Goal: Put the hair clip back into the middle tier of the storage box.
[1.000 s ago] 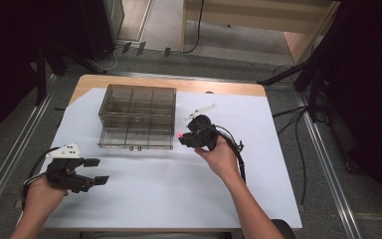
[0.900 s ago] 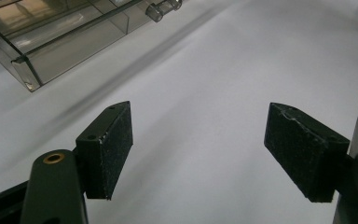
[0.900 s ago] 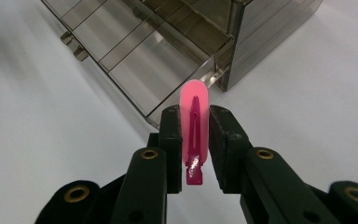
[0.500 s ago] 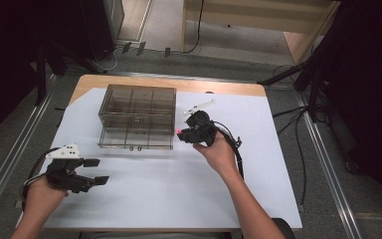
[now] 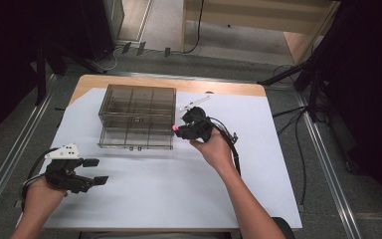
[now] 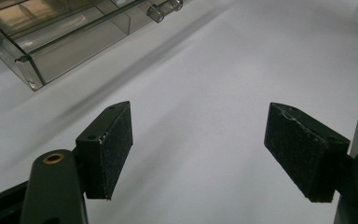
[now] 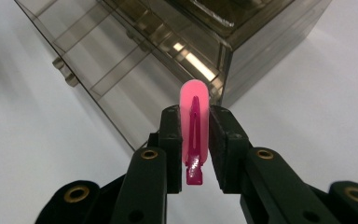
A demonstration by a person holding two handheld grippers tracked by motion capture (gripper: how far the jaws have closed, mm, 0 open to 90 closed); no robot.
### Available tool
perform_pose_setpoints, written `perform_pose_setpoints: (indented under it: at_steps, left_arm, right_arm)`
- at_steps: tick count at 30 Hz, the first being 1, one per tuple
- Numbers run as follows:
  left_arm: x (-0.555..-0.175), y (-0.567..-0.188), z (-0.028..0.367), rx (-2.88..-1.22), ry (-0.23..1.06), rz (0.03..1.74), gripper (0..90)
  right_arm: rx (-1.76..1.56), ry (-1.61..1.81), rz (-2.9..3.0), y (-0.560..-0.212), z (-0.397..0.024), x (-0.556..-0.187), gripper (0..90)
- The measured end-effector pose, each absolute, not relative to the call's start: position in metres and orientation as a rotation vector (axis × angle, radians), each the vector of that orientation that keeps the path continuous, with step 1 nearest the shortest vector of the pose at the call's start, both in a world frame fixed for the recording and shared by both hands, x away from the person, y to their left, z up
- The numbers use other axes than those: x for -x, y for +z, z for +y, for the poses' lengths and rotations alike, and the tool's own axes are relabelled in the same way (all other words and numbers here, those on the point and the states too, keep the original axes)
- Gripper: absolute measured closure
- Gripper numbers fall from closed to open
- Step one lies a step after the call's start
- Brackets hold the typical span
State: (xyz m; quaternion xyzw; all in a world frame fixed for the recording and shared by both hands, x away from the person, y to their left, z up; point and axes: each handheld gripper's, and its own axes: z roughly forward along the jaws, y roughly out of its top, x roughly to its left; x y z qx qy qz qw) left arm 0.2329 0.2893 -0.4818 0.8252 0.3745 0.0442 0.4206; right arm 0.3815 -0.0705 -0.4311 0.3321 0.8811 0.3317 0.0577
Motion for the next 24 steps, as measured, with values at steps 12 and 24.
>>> perform_pose_setpoints:
  at_steps: [12,24]
  left_arm:
    - [-0.233,-0.482,0.290,-2.067,0.118,0.946,24.5]
    - [-0.233,-0.482,0.290,-2.068,0.113,0.948,24.5]
  right_arm:
    - [-0.967,1.012,2.696,-0.420,-0.051,-0.385,77.2]
    - [-0.930,1.008,2.747,-0.416,-0.033,-0.389,77.3]
